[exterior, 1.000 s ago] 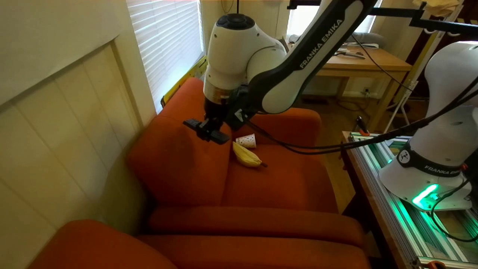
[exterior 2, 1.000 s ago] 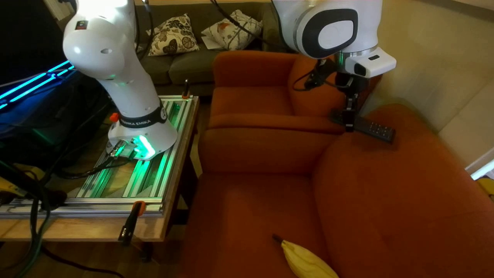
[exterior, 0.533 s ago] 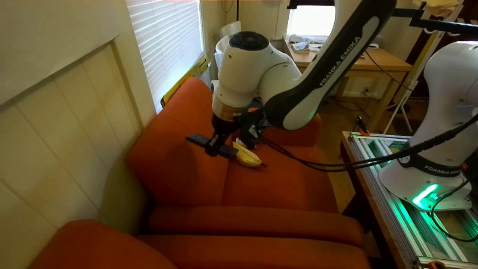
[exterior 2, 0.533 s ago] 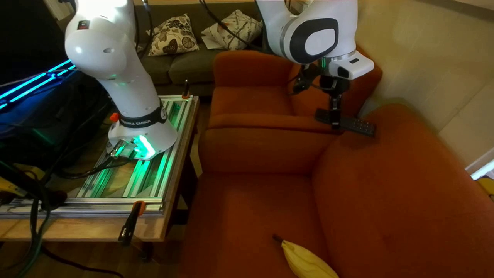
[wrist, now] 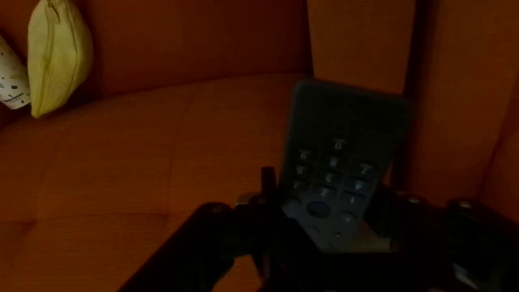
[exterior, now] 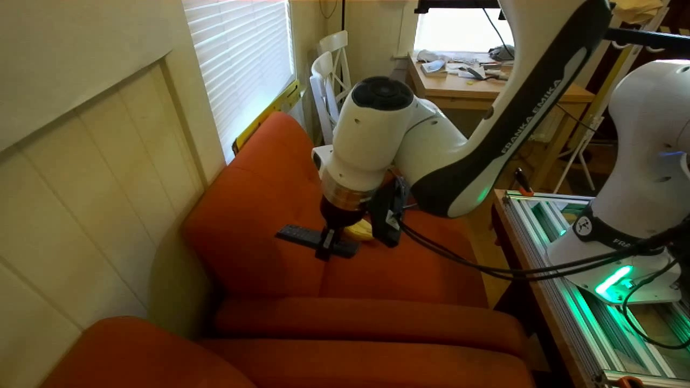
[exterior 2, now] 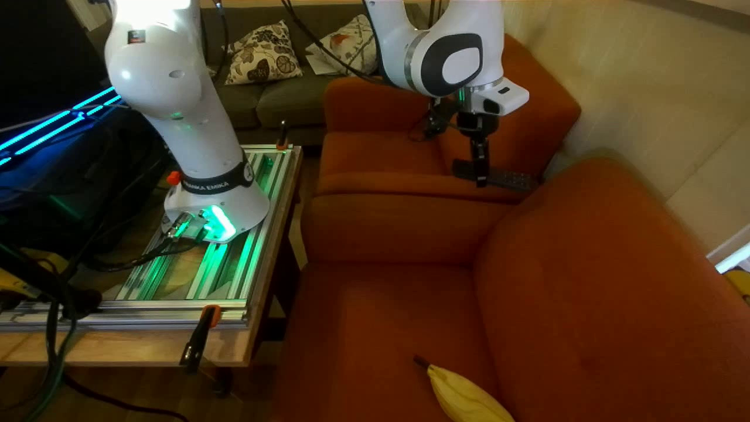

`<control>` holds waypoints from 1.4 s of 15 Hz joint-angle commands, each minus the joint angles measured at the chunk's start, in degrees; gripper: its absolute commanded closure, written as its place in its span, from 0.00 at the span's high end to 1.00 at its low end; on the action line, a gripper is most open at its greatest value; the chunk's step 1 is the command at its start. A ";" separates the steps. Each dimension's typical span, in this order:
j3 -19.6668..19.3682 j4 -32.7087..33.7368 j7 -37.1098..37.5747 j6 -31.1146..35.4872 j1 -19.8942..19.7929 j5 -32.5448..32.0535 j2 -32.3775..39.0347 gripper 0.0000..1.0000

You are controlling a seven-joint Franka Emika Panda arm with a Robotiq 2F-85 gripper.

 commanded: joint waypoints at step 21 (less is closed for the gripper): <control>5.42 5.39 -0.37 14.40 -1.49 0.11 17.58 0.24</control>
